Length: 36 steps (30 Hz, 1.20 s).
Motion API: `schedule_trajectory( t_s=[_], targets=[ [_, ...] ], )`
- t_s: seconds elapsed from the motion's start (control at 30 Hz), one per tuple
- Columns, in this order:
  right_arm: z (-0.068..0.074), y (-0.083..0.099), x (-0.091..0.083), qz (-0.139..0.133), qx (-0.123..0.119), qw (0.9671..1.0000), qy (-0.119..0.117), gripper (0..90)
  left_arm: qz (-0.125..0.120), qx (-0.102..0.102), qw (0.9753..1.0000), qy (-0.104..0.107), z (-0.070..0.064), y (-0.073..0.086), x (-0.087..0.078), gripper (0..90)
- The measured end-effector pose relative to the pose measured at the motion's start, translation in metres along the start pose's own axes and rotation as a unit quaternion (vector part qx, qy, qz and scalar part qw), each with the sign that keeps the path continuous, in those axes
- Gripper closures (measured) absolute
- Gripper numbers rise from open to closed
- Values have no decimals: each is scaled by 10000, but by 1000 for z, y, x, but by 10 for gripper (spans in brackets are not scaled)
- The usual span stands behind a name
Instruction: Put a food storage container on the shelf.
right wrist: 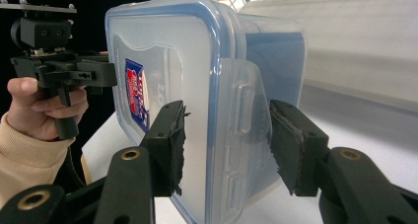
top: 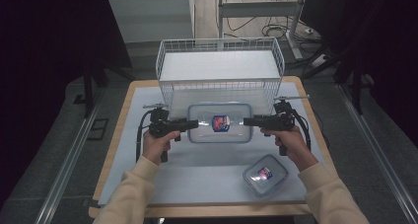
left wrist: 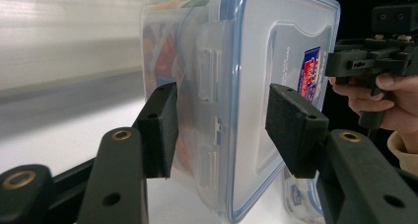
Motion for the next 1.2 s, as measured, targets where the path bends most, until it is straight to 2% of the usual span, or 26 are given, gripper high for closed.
schedule_trajectory(
  t_s=[0.4, 0.97, 1.2],
  targets=[
    [15, -17, -12, -127, -281, 9995, 33, 491, -175, 150, 9997, 32, -11, -16, -10, 479],
    [39, -46, -24, -345, -514, 9981, -32, 491, -395, 380, 9985, -12, -27, -47, -31, 482],
    [45, -59, -29, -397, -535, 9978, -50, 491, -451, 467, 9979, 8, -31, -63, -36, 484]
  ],
)
Point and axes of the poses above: each handheld gripper's, and its own axes: x roughly forward along the jaws, y roughly out of its underside, z roughly to its left, the point moved 1 cm from there along x, roughly forward along the jaws, and after that the axes turned 4 degrees about x, right-handed, at the moved point
